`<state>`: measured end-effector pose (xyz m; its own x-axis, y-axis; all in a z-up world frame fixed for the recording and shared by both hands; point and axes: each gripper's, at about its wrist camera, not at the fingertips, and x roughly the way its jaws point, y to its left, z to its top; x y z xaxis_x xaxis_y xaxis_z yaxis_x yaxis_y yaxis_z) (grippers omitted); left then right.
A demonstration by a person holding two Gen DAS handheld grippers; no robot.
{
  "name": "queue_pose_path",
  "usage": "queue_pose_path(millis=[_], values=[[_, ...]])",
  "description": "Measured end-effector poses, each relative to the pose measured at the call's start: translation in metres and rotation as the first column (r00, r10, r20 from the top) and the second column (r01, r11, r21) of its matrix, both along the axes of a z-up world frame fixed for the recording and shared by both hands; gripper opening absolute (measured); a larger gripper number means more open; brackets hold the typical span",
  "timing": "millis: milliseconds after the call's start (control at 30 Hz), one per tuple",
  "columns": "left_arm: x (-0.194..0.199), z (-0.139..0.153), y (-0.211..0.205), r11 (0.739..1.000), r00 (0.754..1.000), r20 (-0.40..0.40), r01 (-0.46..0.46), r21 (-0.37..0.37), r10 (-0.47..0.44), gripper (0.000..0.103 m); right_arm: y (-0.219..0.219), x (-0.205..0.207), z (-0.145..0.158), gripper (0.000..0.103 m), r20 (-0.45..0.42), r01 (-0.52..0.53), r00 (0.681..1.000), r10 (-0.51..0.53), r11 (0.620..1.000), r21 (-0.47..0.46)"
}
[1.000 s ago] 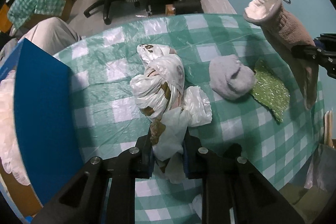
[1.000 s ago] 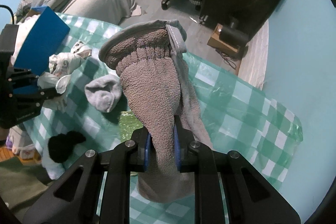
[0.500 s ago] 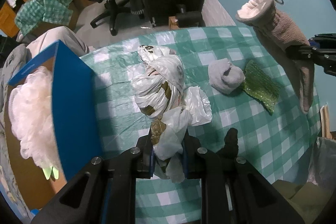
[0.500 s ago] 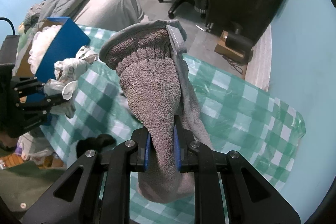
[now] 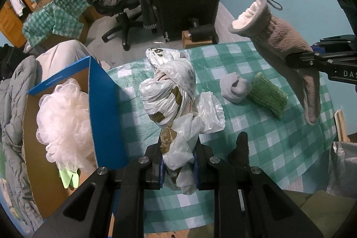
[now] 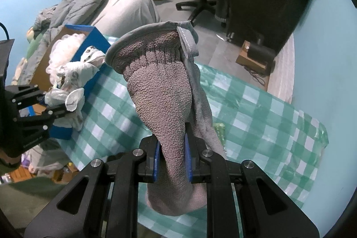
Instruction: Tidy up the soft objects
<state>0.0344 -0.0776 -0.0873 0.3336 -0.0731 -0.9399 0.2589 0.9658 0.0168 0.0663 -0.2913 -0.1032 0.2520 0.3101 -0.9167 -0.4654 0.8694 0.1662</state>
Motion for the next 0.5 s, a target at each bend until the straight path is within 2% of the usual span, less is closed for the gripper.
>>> queue_pose_path(millis=[500], values=[[-0.017,0.028,0.042,0.999,0.998,0.049,-0.044,-0.027,0.046,0.019,0.052,-0.007,0.029,0.015,0.029,-0.066,0.998,0.065,0.996,0.052]])
